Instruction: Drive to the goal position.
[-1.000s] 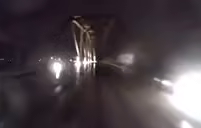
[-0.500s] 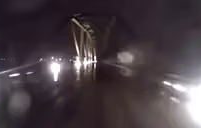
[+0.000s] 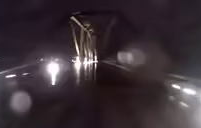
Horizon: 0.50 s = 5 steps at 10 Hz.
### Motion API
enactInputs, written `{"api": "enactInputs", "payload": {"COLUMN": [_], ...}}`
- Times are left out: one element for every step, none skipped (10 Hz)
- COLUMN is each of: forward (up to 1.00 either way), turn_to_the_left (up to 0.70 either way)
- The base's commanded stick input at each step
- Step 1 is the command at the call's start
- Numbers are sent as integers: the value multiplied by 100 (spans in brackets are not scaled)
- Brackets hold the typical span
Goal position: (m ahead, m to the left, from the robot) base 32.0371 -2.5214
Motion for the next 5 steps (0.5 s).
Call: {"api": "enactInputs", "payload": {"forward": [100,100,100,100,100], "turn_to_the_left": [0,0,0,0,0]}}
